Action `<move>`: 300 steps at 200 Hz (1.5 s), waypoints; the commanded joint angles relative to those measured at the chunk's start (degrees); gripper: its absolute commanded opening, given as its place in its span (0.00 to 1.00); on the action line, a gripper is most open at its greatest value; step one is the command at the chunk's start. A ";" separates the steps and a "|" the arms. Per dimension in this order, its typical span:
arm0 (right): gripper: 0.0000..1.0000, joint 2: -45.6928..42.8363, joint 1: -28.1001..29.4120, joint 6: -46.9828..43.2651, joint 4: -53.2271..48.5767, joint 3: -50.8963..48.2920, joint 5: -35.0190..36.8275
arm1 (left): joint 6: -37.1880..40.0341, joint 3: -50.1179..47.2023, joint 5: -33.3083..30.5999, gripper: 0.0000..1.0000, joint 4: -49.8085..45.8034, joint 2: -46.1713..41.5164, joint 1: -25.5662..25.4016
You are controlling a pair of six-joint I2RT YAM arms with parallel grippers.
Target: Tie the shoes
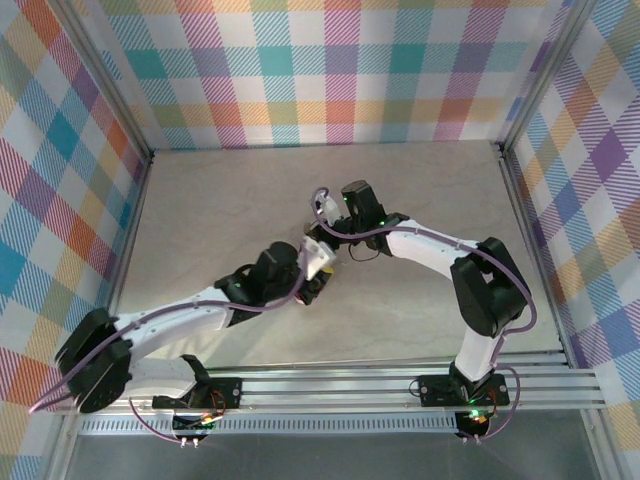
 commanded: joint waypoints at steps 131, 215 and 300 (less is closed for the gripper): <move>0.00 0.20 0.16 -6.15 -1.94 0.52 -4.03 | 7.09 8.98 -13.48 0.49 -9.13 0.04 -3.42; 0.00 -1.09 2.20 -12.49 0.37 -1.44 -3.33 | -17.91 4.26 9.25 0.49 -13.59 -14.03 21.18; 0.00 -2.24 3.19 -14.28 1.62 -2.28 -2.87 | -28.66 8.00 31.56 0.42 -3.98 3.33 30.15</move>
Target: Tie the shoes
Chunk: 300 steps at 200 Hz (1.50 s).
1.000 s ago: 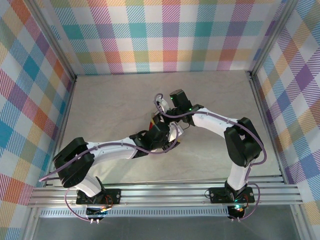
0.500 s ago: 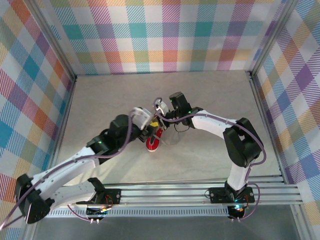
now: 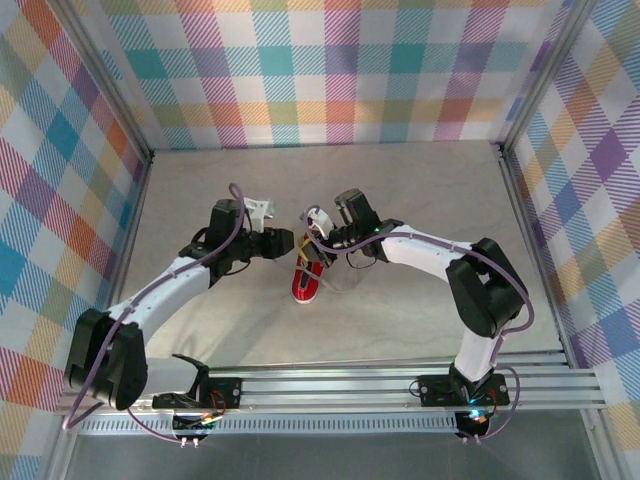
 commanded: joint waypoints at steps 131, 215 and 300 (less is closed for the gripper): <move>0.49 -5.91 -0.06 2.81 0.32 -2.23 1.71 | 0.90 4.95 6.69 0.00 -1.07 3.65 0.56; 0.52 -9.28 -0.80 3.26 -3.66 -16.20 7.07 | 3.52 7.19 7.66 0.00 -4.72 5.20 0.56; 0.41 0.44 0.54 1.82 -8.59 -12.94 13.03 | 4.70 8.35 7.41 0.00 -7.03 4.63 0.56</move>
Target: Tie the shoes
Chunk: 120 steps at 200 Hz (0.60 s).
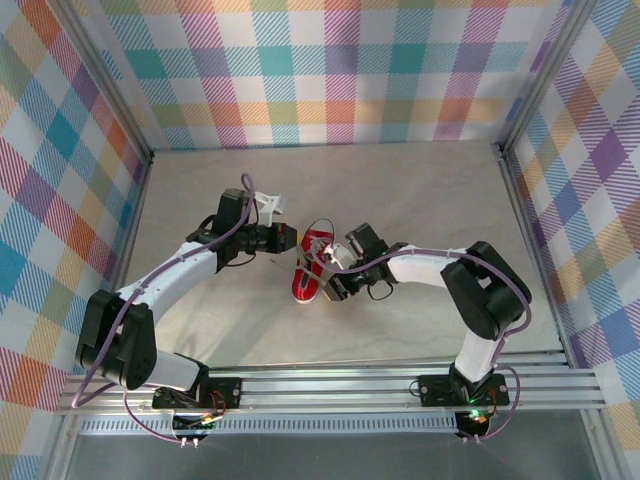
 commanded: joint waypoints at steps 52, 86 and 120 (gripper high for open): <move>0.04 -1.48 0.55 -0.08 -1.40 0.16 7.68 | 2.79 3.10 1.21 0.00 -3.02 -0.22 0.51; 0.01 -4.85 0.55 0.54 -0.52 -0.38 9.46 | 3.79 3.09 0.36 0.00 -4.17 -0.52 0.51; 0.00 -3.85 -0.06 1.48 -3.36 0.92 12.01 | 4.63 2.70 -0.38 0.00 -4.97 -0.40 0.51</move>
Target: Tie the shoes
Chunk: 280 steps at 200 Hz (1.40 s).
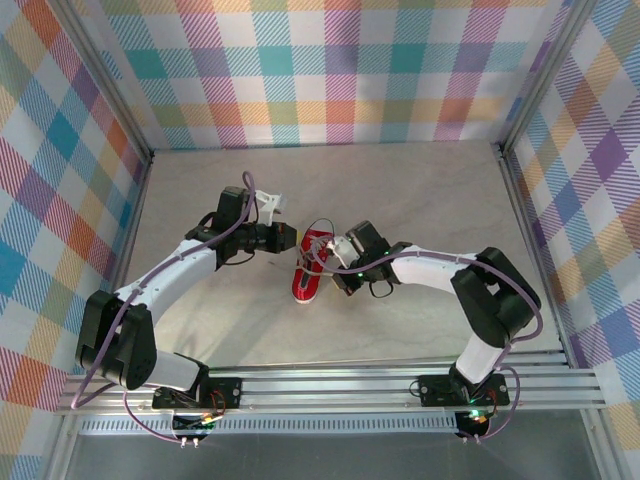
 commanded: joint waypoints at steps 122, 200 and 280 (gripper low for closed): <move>0.23 0.32 -2.31 6.95 -6.60 3.13 1.18 | 3.16 -3.16 -1.10 0.00 -0.90 -0.55 0.51; 0.48 -3.41 -2.33 12.87 -13.13 10.09 -5.06 | 1.30 -8.89 -3.65 0.00 2.17 -0.09 1.37; 0.50 8.97 -2.02 15.58 -16.56 25.91 -13.63 | -0.10 -10.44 -3.92 0.03 3.51 1.78 4.47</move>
